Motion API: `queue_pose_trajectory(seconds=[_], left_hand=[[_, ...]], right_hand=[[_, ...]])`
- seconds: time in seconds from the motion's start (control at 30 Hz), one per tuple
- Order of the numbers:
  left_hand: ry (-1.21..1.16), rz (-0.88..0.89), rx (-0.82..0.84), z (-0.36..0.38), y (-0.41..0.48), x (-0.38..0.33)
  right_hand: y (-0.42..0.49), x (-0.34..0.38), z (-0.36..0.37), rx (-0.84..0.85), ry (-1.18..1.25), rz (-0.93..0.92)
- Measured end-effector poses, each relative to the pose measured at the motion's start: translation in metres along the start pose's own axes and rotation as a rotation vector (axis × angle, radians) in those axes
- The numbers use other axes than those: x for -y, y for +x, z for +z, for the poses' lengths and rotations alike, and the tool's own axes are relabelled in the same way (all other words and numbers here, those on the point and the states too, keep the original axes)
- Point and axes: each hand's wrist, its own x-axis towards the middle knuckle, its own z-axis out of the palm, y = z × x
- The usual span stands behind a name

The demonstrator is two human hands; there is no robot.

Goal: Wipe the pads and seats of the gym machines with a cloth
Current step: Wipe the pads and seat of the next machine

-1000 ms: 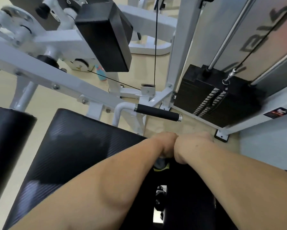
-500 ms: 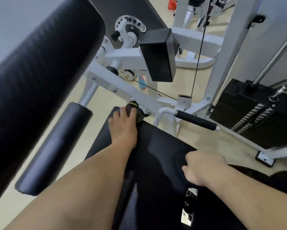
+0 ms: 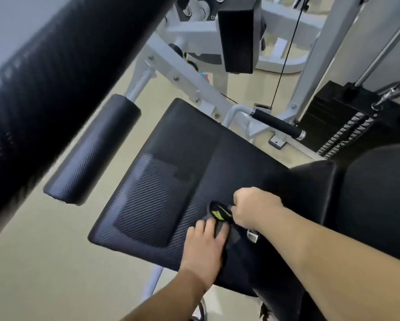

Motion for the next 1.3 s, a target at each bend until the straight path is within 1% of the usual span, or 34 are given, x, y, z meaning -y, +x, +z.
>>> queue_pose_trajectory(seconds=[0.03, 0.1, 0.13, 0.17, 0.2, 0.23, 0.3, 0.33, 0.37, 0.4, 0.43, 0.47, 0.57, 0.63, 0.67, 0.7, 0.73, 0.77, 0.83, 0.87, 0.93, 1.03, 1.1, 1.3], left_hand=[[0.003, 0.139, 0.058, 0.009, -0.010, -0.008], [0.119, 0.395, 0.150, 0.012, -0.020, -0.007], [0.178, 0.474, 0.142, 0.006, -0.019, 0.002], [0.223, 0.499, 0.099, -0.001, -0.017, 0.015], [0.251, 0.462, 0.045, -0.009, -0.013, 0.029], [0.265, 0.374, -0.014, -0.015, -0.011, 0.046], [0.192, 0.064, -0.136, -0.026, -0.011, 0.085], [0.121, -0.078, -0.184, -0.029, -0.016, 0.101], [0.078, -0.164, -0.193, -0.030, -0.023, 0.111], [0.080, -0.185, -0.159, -0.030, -0.033, 0.116], [0.112, -0.164, -0.087, -0.028, -0.046, 0.117], [0.143, -0.121, -0.018, -0.025, -0.059, 0.115], [0.117, -0.025, 0.164, -0.020, -0.099, 0.100], [0.094, 0.060, 0.337, -0.024, -0.118, 0.092], [0.092, 0.078, 0.416, -0.031, -0.127, 0.088], [0.074, 0.065, 0.451, -0.038, -0.137, 0.086], [0.024, 0.027, 0.438, -0.043, -0.146, 0.085], [-0.062, -0.028, 0.390, -0.049, -0.158, 0.085], [-0.304, -0.109, 0.257, -0.065, -0.180, 0.087], [-0.421, -0.123, 0.190, -0.075, -0.190, 0.088], [-0.575, -0.138, 0.094, -0.096, -0.202, 0.090], [-0.726, -0.187, 0.024, -0.134, -0.216, 0.098], [-0.801, -0.207, -0.007, -0.153, -0.222, 0.108], [-0.934, -0.269, -0.026, -0.192, -0.243, 0.157]], right_hand=[[-0.007, 0.000, 0.013, -0.010, 0.063, 0.009], [-0.022, 0.000, 0.041, -0.070, 0.216, 0.042], [-0.030, 0.002, 0.053, -0.114, 0.261, 0.062], [-0.040, 0.004, 0.064, -0.147, 0.276, 0.078], [-0.048, 0.005, 0.073, -0.172, 0.281, 0.090], [-0.059, 0.007, 0.083, -0.196, 0.301, 0.110], [-0.079, 0.014, 0.101, -0.257, 0.396, 0.140], [-0.089, 0.018, 0.109, -0.297, 0.497, 0.154], [-0.099, 0.023, 0.117, -0.333, 0.630, 0.172], [-0.110, 0.030, 0.123, -0.360, 0.766, 0.197], [-0.120, 0.037, 0.129, -0.376, 0.879, 0.223], [-0.130, 0.045, 0.133, -0.378, 0.940, 0.245], [-0.160, 0.068, 0.140, -0.332, 1.020, 0.248], [-0.174, 0.076, 0.138, -0.320, 1.068, 0.259], [-0.181, 0.080, 0.136, -0.320, 1.080, 0.271], [-0.187, 0.082, 0.132, -0.324, 1.086, 0.286], [-0.192, 0.083, 0.128, -0.333, 1.093, 0.305], [-0.200, 0.086, 0.124, -0.344, 1.095, 0.319], [-0.217, 0.094, 0.113, -0.360, 1.101, 0.314], [-0.227, 0.100, 0.106, -0.372, 1.111, 0.303], [-0.241, 0.113, 0.093, -0.389, 1.130, 0.295], [-0.261, 0.140, 0.071, -0.395, 1.174, 0.240], [-0.270, 0.159, 0.060, -0.399, 1.185, 0.235], [-0.277, 0.227, 0.053, -0.363, 1.158, 0.217]])
